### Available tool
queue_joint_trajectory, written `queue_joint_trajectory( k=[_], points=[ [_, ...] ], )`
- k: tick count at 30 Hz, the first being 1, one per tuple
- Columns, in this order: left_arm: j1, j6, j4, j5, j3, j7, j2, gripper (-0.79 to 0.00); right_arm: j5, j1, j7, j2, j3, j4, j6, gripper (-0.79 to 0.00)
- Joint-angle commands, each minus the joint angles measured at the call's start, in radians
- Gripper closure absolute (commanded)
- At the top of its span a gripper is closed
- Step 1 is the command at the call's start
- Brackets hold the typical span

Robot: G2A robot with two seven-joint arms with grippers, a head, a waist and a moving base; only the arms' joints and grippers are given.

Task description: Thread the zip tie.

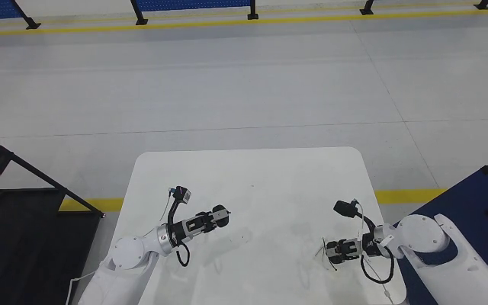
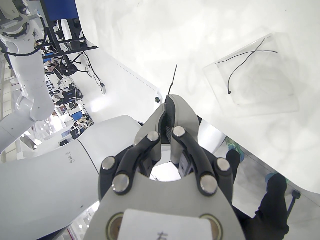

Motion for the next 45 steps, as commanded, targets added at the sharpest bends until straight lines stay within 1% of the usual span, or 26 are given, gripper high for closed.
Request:
queue_joint_trajectory(
  k=[1,4,9,15,19,25,33,35,37,45],
  points=[
    [0.000,0.000,0.000,0.000,0.000,0.000,0.000,0.000,0.036,-0.004,-0.014,-0.002,-0.006,0.012,-0.005,0.000],
    [0.000,0.000,0.000,0.000,0.000,0.000,0.000,0.000,0.087,0.011,0.011,-0.003,-0.009,0.042,-0.008,0.000],
    [0.000,0.000,0.000,0.000,0.000,0.000,0.000,0.000,0.237,0.048,0.067,-0.008,-0.017,0.108,-0.016,0.000],
    [0.000,0.000,0.000,0.000,0.000,0.000,0.000,0.000,0.415,0.097,0.183,-0.014,-0.041,0.193,0.005,0.000],
    [0.000,0.000,0.000,0.000,0.000,0.000,0.000,0.000,0.498,0.126,0.184,-0.010,-0.089,0.226,0.045,0.000],
    [0.000,0.000,0.000,0.000,0.000,0.000,0.000,0.000,0.625,0.184,0.184,0.015,-0.176,0.263,0.091,0.000],
    [0.000,0.000,0.000,0.000,0.000,0.000,0.000,0.000,0.870,0.266,0.184,0.046,-0.324,0.324,0.166,0.000],
    [0.000,0.000,0.000,0.000,0.000,0.000,0.000,0.000,0.903,0.288,0.184,0.055,-0.362,0.345,0.183,0.000],
    [0.000,0.000,0.000,0.000,0.000,0.000,0.000,0.000,0.911,0.315,0.184,0.064,-0.390,0.368,0.177,0.000],
    [0.000,0.000,0.000,0.000,0.000,0.000,0.000,0.000,0.911,0.315,0.184,0.064,-0.390,0.368,0.177,0.000]
  ],
)
